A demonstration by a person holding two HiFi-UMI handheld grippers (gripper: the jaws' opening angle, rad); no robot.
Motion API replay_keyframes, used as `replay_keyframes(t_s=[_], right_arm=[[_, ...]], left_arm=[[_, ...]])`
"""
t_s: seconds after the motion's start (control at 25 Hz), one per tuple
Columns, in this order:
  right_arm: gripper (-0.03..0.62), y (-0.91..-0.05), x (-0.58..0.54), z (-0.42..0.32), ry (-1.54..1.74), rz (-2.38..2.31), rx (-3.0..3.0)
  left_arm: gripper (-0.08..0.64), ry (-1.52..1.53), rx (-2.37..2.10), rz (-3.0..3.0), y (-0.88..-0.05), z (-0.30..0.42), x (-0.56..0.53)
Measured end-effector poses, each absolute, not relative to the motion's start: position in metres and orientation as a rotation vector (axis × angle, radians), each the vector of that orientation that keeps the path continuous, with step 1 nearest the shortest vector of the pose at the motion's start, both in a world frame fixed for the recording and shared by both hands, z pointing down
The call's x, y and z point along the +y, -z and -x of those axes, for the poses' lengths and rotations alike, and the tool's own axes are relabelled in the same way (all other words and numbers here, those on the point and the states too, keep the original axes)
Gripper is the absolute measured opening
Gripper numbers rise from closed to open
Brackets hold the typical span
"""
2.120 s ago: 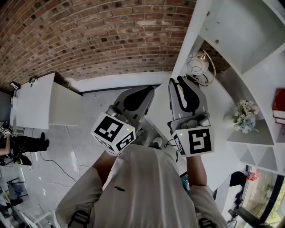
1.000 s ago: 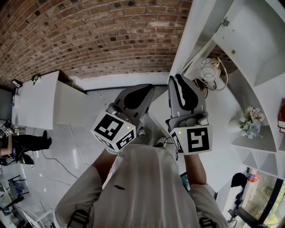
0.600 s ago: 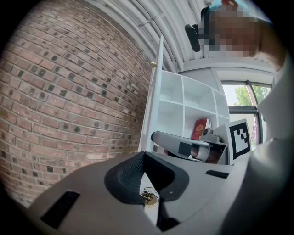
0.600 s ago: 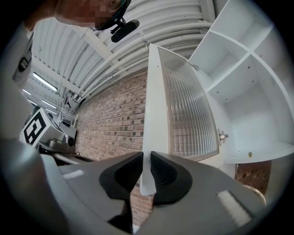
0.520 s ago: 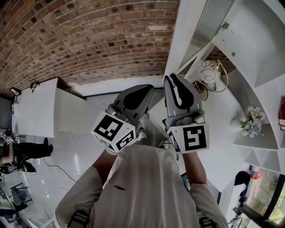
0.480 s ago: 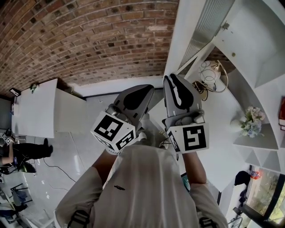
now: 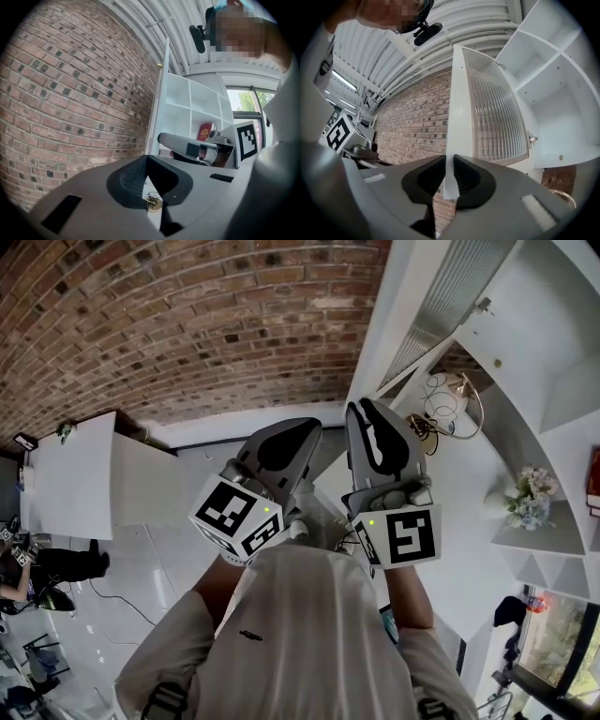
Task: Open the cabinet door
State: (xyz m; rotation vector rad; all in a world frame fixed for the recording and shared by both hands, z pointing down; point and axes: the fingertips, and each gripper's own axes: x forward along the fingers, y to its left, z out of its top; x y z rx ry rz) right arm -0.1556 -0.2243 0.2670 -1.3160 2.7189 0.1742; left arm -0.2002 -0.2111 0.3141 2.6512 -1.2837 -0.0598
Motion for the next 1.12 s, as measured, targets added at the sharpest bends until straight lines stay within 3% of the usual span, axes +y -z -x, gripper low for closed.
replay_keyframes(t_s=[0.6, 1.12], right_arm=[[0.072, -0.273, -0.208, 0.138, -0.175, 1.325, 2.735], [0.071, -0.268, -0.196, 0.073, -0.162, 1.35, 2.697]], left_arm=[[0.009, 0.055, -1.233, -2.66, -0.318, 0.18, -0.197], [0.009, 0.057, -1.238, -2.68, -0.309, 0.127, -0.181]])
